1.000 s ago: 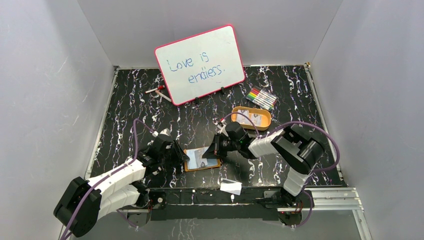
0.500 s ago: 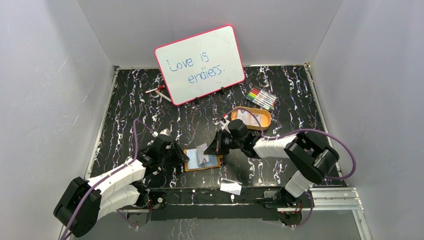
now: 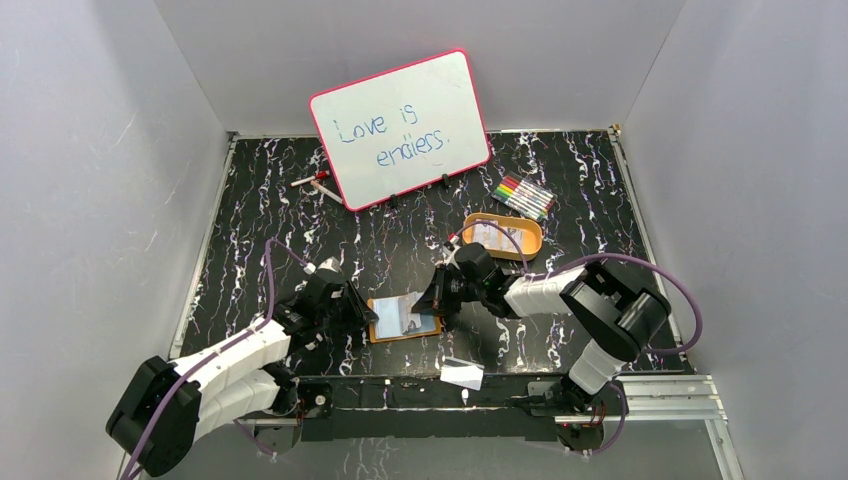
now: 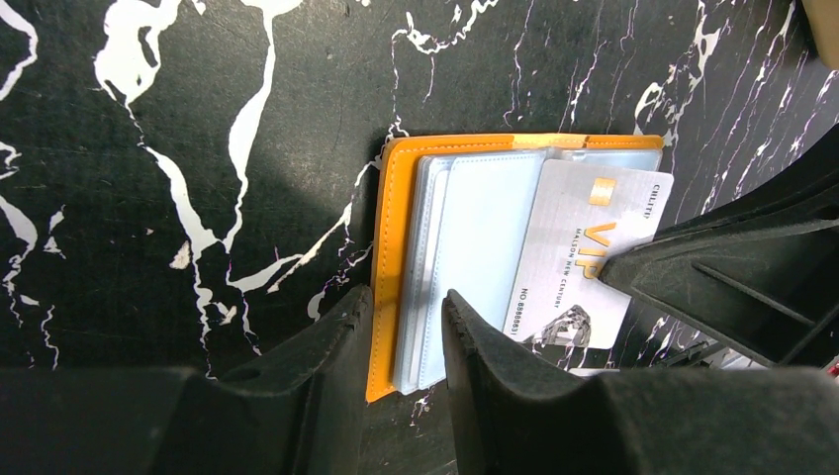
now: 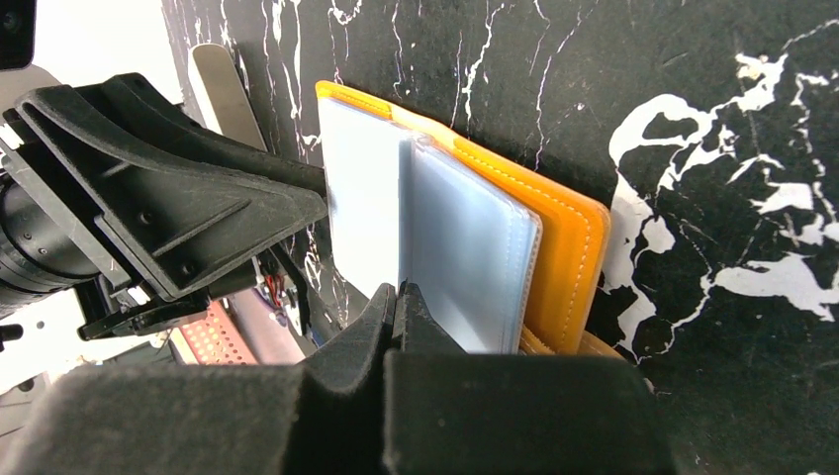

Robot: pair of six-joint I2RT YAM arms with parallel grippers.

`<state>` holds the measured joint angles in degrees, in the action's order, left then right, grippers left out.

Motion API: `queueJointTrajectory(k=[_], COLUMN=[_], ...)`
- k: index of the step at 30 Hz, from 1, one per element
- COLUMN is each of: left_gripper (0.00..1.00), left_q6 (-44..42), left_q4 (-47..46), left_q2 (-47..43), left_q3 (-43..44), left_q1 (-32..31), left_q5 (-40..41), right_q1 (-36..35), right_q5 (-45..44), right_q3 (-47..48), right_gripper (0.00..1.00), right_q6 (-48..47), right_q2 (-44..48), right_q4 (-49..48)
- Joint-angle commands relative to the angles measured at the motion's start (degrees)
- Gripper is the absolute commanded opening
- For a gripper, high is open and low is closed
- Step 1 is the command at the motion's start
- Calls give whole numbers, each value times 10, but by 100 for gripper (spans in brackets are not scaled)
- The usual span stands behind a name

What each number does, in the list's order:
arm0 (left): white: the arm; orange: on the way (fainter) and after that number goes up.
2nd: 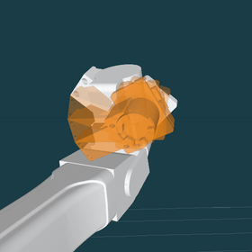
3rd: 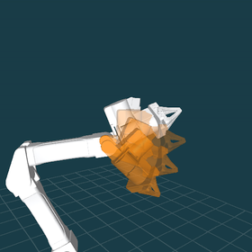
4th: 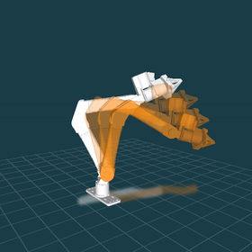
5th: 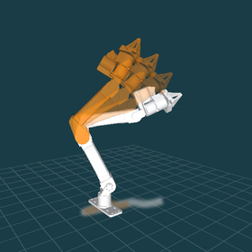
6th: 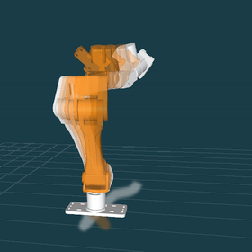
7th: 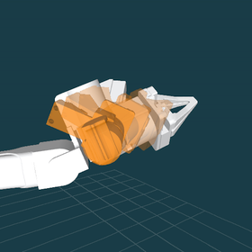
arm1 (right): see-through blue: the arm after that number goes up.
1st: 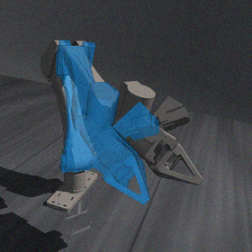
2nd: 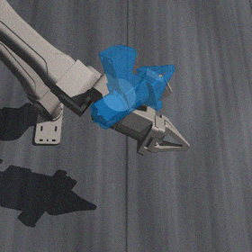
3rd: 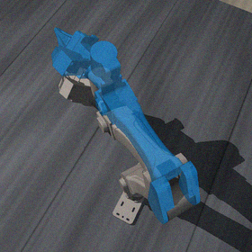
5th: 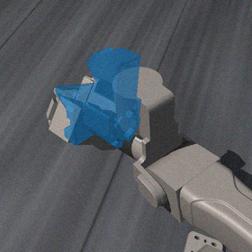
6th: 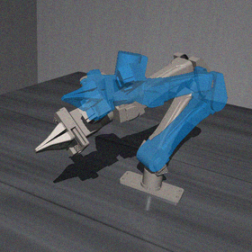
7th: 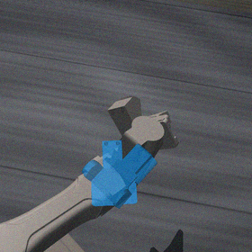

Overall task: Put the credit cards into the card holder
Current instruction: Insert the credit card into the card holder.

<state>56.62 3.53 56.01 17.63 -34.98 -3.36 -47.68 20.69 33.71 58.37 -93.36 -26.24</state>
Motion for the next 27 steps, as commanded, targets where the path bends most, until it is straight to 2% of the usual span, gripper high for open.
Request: queueJointTrajectory(k=[1, 22, 27], left_gripper=[30, 29, 28], left_q6=[3, 3, 3], left_q4=[10, -2, 3], left_q2=[-7, 9, 11], left_q3=[-3, -6, -4], left_q1=[2, 2, 2], left_q5=[5, -1, 5], right_q1=[1, -4, -4], right_q5=[-5, 31, 19], right_q3=[0, -4, -7], right_gripper=[0, 0, 0], right_q6=[3, 25, 16], right_q2=[-5, -44, -19], right_q4=[-24, -91, -68])
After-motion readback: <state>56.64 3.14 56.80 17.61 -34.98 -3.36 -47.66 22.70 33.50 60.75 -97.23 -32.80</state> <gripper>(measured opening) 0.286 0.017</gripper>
